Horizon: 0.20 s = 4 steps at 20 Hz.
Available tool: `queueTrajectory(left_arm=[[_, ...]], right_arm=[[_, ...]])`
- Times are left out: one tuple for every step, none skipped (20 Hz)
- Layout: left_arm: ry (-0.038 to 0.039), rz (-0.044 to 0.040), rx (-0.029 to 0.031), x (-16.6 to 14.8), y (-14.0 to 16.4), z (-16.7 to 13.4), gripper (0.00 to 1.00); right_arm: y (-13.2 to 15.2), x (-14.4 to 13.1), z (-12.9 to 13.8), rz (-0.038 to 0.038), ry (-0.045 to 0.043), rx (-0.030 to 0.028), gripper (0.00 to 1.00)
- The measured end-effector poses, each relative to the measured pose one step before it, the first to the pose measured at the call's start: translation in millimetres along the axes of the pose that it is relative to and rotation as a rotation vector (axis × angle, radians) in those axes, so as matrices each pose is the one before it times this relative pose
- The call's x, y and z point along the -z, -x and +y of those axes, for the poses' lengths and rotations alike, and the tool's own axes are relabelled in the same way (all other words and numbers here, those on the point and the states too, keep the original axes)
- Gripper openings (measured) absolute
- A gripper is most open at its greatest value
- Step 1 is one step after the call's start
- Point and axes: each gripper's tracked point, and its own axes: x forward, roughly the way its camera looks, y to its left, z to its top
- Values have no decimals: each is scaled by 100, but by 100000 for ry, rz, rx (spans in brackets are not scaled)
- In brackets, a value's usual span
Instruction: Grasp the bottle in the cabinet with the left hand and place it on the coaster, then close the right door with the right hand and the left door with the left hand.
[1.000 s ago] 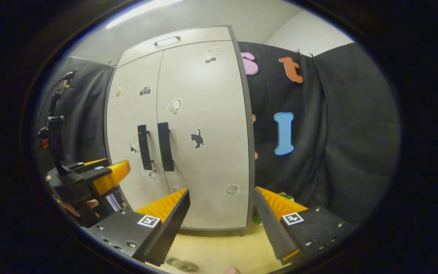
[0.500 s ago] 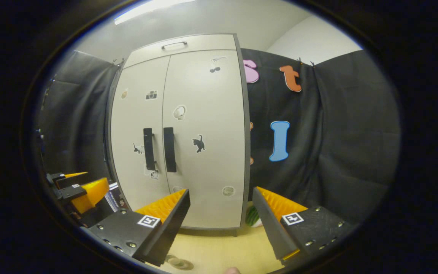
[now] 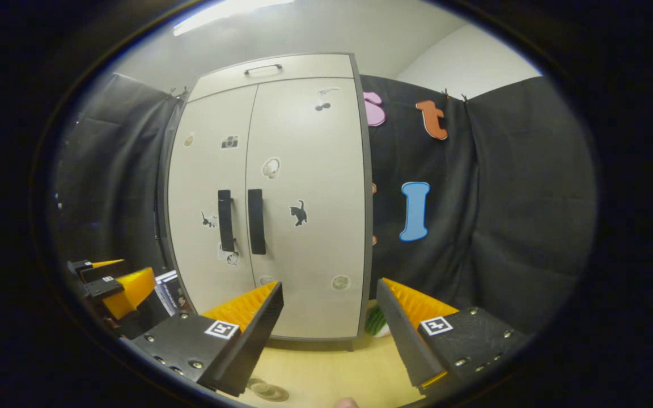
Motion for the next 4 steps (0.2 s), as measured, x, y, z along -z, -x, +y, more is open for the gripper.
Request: queueTrajectory(left_arm=[[-267, -192, -49, -11, -26, -28, 95], [-468, -99, 57, -87, 1, 36, 95], [-210, -49, 136, 5, 47, -60, 95], [-162, -463, -87, -139, -14, -20, 95]], right_arm=[[-29, -48, 129, 75, -405, -302, 100], [17, 20, 86, 44, -273, -436, 100], [-58, -20, 24, 149, -73, 108, 100], [56, -28, 2, 44, 181, 48, 100]])
